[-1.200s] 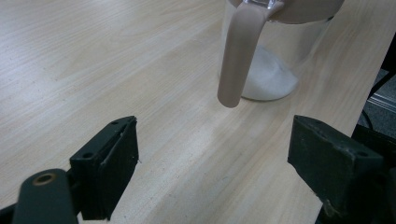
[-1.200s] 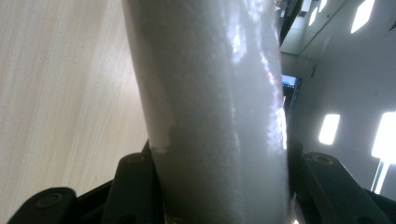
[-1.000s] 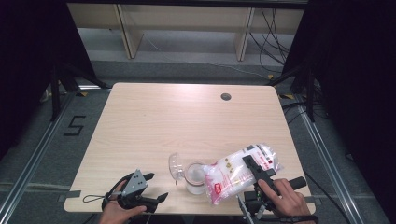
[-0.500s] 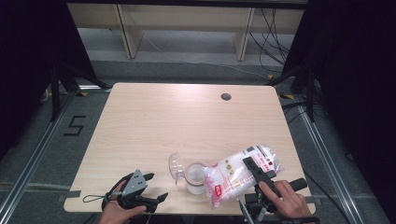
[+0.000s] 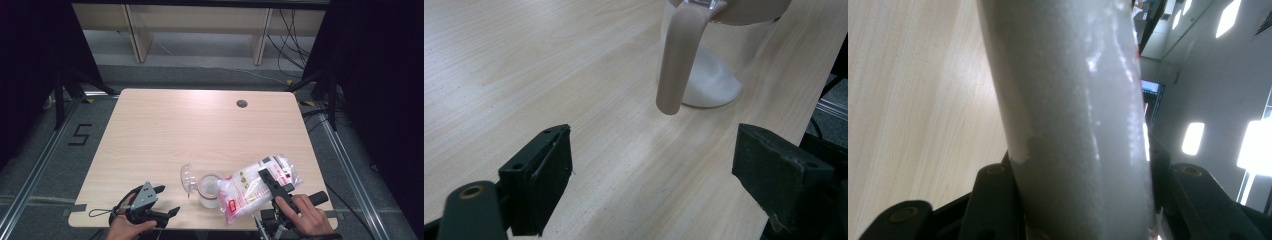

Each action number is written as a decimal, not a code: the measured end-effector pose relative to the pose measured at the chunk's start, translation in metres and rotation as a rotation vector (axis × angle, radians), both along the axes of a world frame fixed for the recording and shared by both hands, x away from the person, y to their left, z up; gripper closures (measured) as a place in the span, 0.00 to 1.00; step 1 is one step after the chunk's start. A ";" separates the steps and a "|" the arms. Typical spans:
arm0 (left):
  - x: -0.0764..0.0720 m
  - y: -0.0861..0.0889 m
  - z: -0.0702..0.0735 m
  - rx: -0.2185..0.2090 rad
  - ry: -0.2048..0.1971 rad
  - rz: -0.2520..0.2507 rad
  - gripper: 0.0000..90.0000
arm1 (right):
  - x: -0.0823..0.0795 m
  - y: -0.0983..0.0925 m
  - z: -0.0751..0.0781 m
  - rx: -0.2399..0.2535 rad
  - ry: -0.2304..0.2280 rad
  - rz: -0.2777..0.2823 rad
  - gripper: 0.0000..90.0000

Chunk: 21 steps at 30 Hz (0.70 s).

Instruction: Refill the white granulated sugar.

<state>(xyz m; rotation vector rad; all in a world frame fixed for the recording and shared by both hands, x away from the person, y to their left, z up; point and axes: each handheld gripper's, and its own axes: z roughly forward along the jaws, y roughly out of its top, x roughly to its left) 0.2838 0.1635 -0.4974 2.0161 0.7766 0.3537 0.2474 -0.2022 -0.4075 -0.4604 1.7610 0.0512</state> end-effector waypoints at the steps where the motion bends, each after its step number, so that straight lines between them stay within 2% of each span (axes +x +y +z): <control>1: 0.000 0.000 0.000 0.000 0.000 0.000 0.18 | 0.000 0.000 -0.001 0.001 -0.001 0.004 0.63; 2: 0.000 0.000 0.000 -0.001 0.001 0.000 0.18 | 0.000 0.000 -0.003 0.017 0.008 -0.005 0.63; 4: 0.000 0.000 0.000 -0.003 0.001 0.002 0.18 | 0.000 0.000 -0.004 0.015 0.019 -0.015 0.64; 5: 0.000 0.000 0.000 0.002 -0.005 -0.004 0.18 | 0.000 0.000 -0.003 0.002 0.007 -0.002 0.64; 6: 0.000 0.000 0.000 -0.002 0.001 0.002 0.18 | 0.001 0.000 -0.004 0.016 0.017 -0.008 0.64; 9: 0.000 0.000 0.000 -0.004 0.000 0.001 0.18 | 0.001 0.000 -0.004 0.002 0.010 0.002 0.64; 11: 0.001 0.001 0.000 0.003 -0.016 -0.014 0.18 | 0.001 0.000 -0.004 0.003 0.012 0.003 0.64; 12: 0.001 0.001 0.000 0.003 -0.015 -0.012 0.18 | 0.000 0.000 -0.004 0.010 0.019 -0.009 0.64; 13: 0.000 0.000 0.000 -0.004 0.000 0.002 0.18 | 0.001 0.001 -0.003 0.005 0.010 0.003 0.64; 16: 0.000 0.000 0.000 -0.008 0.002 0.001 0.18 | 0.000 -0.001 -0.004 0.020 0.020 -0.008 0.64; 17: 0.000 0.000 0.000 -0.008 0.002 0.000 0.18 | 0.001 -0.001 -0.004 0.019 -0.001 0.016 0.64; 19: 0.000 0.000 0.000 0.005 -0.001 0.001 0.18 | 0.000 -0.002 -0.005 0.037 0.008 -0.010 0.64; 21: 0.000 0.000 0.000 -0.008 0.001 0.002 0.18 | 0.000 -0.002 -0.005 0.033 0.007 -0.007 0.64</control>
